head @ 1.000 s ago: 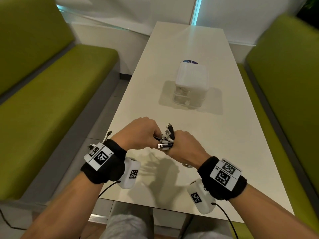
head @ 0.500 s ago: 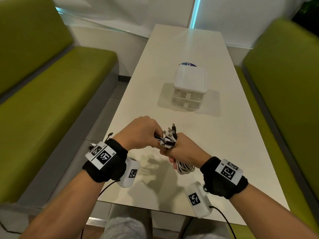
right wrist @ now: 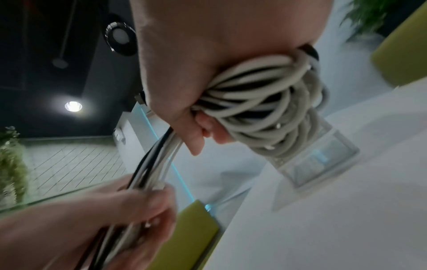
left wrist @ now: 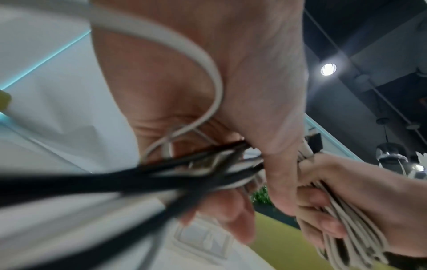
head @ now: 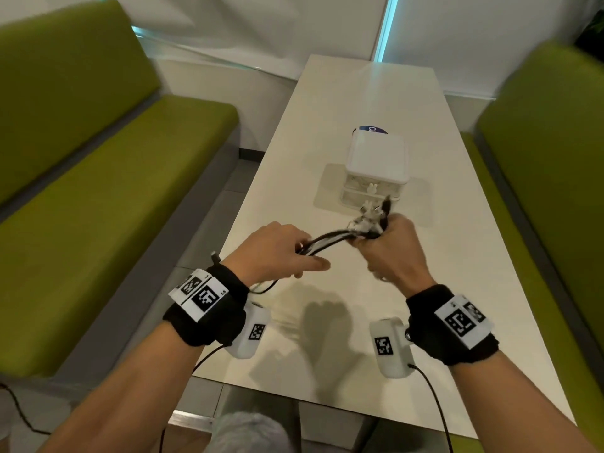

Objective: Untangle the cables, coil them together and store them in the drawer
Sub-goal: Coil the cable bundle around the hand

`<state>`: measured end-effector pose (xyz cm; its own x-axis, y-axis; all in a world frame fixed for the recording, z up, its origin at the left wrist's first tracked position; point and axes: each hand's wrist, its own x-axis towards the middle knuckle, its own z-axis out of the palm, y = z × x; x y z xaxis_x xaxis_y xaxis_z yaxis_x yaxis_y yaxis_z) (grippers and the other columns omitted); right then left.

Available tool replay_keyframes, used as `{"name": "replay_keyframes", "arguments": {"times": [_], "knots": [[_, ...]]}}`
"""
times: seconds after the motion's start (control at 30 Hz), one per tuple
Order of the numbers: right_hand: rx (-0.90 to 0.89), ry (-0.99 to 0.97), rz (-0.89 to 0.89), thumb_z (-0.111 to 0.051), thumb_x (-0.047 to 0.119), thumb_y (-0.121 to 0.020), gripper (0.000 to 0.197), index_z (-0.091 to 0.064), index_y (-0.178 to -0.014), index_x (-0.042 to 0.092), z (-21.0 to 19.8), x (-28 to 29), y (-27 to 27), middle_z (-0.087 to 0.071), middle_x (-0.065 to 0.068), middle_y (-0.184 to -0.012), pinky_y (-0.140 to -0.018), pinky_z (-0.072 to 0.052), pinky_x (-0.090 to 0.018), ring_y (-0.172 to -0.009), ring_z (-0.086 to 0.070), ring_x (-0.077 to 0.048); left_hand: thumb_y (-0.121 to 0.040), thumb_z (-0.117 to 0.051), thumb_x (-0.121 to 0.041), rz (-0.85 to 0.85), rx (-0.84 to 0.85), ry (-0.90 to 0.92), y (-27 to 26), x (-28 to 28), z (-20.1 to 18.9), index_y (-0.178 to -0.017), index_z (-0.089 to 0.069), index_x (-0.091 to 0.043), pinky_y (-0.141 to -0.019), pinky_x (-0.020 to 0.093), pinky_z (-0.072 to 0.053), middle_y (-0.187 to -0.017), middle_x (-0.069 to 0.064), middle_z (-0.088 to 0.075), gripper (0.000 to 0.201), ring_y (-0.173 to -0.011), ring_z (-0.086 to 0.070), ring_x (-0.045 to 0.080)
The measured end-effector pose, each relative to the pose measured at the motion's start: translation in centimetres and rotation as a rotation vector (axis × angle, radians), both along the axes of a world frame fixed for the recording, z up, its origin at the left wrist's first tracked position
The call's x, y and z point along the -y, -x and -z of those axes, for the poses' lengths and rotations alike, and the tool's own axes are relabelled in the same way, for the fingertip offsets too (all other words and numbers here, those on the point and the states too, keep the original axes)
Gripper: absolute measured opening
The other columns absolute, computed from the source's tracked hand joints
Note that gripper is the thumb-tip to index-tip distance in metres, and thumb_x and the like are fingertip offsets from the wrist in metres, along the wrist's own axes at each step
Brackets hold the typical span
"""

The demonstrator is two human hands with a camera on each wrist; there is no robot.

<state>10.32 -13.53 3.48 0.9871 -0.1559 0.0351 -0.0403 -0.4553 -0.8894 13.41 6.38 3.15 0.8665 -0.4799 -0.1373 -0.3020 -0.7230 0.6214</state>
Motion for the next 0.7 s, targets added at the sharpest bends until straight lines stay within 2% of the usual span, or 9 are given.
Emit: {"name": "replay_keyframes", "arguments": {"times": [0.1, 0.17, 0.23, 0.3, 0.37, 0.43, 0.5, 0.57, 0.7], "knots": [[0.076, 0.005, 0.025, -0.070, 0.013, -0.085, 0.032, -0.050, -0.061, 0.020, -1.5, 0.7, -0.7, -0.051, 0.014, -0.042, -0.040, -0.037, -0.019, -0.038, -0.047, -0.007, -0.077, -0.074, -0.052, -0.050, 0.000, 0.273, 0.4, -1.2, -1.1, -0.077, -0.065, -0.026, -0.057, 0.032, -0.050, -0.061, -0.007, -0.065, 0.027, -0.056, -0.061, 0.009], [0.133, -0.003, 0.038, -0.072, 0.018, -0.086, 0.028, -0.054, -0.065, 0.017, -2.3, 0.4, -1.0, -0.050, 0.012, -0.041, -0.039, -0.039, -0.022, -0.039, -0.049, -0.013, -0.079, -0.073, -0.048, -0.062, 0.063, 0.502, 0.5, -1.8, -2.3, -0.093, -0.070, -0.031, -0.059, 0.023, -0.046, -0.067, -0.011, -0.063, 0.022, -0.061, -0.058, 0.006], [0.142, -0.040, 0.053, -0.071, 0.018, -0.087, 0.023, -0.057, -0.071, 0.010, -2.6, 0.1, -1.5, -0.049, 0.008, -0.040, -0.039, -0.042, -0.025, -0.039, -0.049, -0.020, -0.089, -0.064, -0.043, -0.064, 0.065, 0.665, -0.1, -2.5, -2.8, -0.113, -0.069, -0.026, -0.061, 0.021, -0.045, -0.072, -0.007, -0.063, 0.029, -0.064, -0.055, 0.010], [0.099, 0.009, 0.049, -0.070, 0.022, -0.087, 0.027, -0.055, -0.067, 0.012, -2.1, -0.1, -1.8, -0.050, 0.006, -0.041, -0.041, -0.045, -0.028, -0.039, -0.051, -0.024, -0.096, -0.055, -0.040, -0.055, -0.008, 0.591, -0.6, -3.1, -2.3, -0.116, -0.068, -0.019, -0.067, 0.028, -0.049, -0.078, 0.002, -0.067, 0.032, -0.067, -0.058, 0.016], [0.041, 0.147, 0.039, -0.069, 0.029, -0.085, 0.030, -0.052, -0.062, 0.019, -1.0, 0.1, -1.7, -0.053, 0.006, -0.049, -0.047, -0.052, -0.035, -0.046, -0.060, -0.029, -0.094, -0.048, -0.054, -0.036, -0.032, 0.260, -0.8, -3.8, -0.5, -0.100, -0.070, -0.021, -0.075, 0.037, -0.049, -0.085, 0.003, -0.069, 0.040, -0.079, -0.063, 0.024], [-0.002, 0.241, 0.056, -0.068, 0.030, -0.084, 0.030, -0.052, -0.060, 0.022, 0.2, 0.8, -1.5, -0.055, 0.008, -0.054, -0.056, -0.056, -0.039, -0.056, -0.065, -0.031, -0.096, -0.046, -0.053, -0.077, -0.072, 0.077, -0.6, -4.5, 1.1, -0.095, -0.070, -0.024, -0.075, 0.032, -0.049, -0.087, -0.004, -0.071, 0.037, -0.083, -0.065, 0.017], [-0.026, 0.277, 0.059, -0.065, 0.028, -0.085, 0.028, -0.052, -0.060, 0.023, 1.1, 1.4, -1.3, -0.055, 0.009, -0.055, -0.060, -0.055, -0.038, -0.061, -0.064, -0.031, -0.098, -0.051, -0.038, -0.156, -0.160, 0.164, -0.3, -5.1, 1.9, -0.100, -0.072, -0.023, -0.075, 0.024, -0.054, -0.091, -0.006, -0.074, 0.026, -0.082, -0.068, 0.008], [-0.031, 0.312, 0.055, -0.063, 0.027, -0.085, 0.026, -0.051, -0.061, 0.022, 1.3, 1.8, -1.2, -0.054, 0.007, -0.054, -0.059, -0.054, -0.038, -0.061, -0.063, -0.033, -0.096, -0.058, -0.022, -0.170, -0.180, 0.234, -0.2, -5.4, 1.8, -0.099, -0.073, -0.018, -0.072, 0.018, -0.053, -0.086, -0.002, -0.075, 0.016, -0.077, -0.070, 0.008], [-0.029, 0.334, 0.030, -0.064, 0.023, -0.085, 0.028, -0.049, -0.061, 0.018, 1.6, 2.5, -1.6, -0.051, 0.006, -0.049, -0.054, -0.046, -0.030, -0.057, -0.060, -0.032, -0.089, -0.068, -0.017, -0.151, -0.149, 0.236, -0.4, -5.5, 0.6, -0.095, -0.075, -0.020, -0.068, 0.016, -0.053, -0.080, -0.004, -0.075, 0.010, -0.074, -0.070, 0.006]]}}
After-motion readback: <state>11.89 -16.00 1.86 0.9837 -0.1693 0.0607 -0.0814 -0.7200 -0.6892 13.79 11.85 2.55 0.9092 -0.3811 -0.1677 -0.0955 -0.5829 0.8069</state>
